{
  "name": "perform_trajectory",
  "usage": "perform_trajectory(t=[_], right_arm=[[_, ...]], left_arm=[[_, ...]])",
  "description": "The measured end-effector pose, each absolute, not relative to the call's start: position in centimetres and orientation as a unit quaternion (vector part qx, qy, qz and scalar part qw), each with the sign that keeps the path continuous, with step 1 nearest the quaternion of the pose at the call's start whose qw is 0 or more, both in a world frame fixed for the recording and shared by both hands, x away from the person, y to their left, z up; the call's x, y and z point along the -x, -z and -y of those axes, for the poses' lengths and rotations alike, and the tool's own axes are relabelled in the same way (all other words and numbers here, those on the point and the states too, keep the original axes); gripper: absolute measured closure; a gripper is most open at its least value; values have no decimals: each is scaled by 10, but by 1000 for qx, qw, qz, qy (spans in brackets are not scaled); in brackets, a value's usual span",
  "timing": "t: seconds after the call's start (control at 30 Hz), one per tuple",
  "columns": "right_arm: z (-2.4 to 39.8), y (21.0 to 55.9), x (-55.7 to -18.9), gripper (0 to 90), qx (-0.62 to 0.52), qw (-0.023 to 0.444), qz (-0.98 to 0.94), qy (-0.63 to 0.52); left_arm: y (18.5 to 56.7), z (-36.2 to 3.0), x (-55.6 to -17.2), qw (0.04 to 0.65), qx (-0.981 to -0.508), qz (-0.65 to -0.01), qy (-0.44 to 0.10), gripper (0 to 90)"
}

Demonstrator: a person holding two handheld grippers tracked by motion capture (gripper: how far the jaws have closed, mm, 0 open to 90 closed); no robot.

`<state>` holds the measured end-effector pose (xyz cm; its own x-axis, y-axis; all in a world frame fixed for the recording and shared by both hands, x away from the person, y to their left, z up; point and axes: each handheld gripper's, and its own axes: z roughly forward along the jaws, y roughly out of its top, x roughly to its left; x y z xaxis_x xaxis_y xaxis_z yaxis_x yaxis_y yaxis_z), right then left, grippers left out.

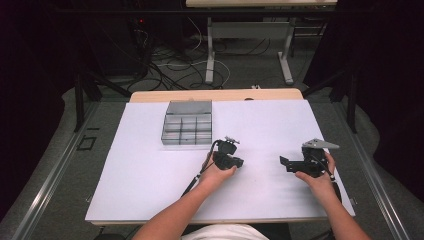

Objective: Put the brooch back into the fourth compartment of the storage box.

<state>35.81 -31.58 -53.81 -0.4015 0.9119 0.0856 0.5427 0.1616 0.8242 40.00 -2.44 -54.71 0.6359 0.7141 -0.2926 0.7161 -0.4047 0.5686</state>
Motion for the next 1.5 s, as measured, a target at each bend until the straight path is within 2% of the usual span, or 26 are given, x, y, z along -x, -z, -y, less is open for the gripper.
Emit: perform_trajectory(t=[1.5], right_arm=[[315,539,-358,9,-502,223,-728,-411]], left_arm=[[516,-9,-414,363,-816,-449,-27,797]])
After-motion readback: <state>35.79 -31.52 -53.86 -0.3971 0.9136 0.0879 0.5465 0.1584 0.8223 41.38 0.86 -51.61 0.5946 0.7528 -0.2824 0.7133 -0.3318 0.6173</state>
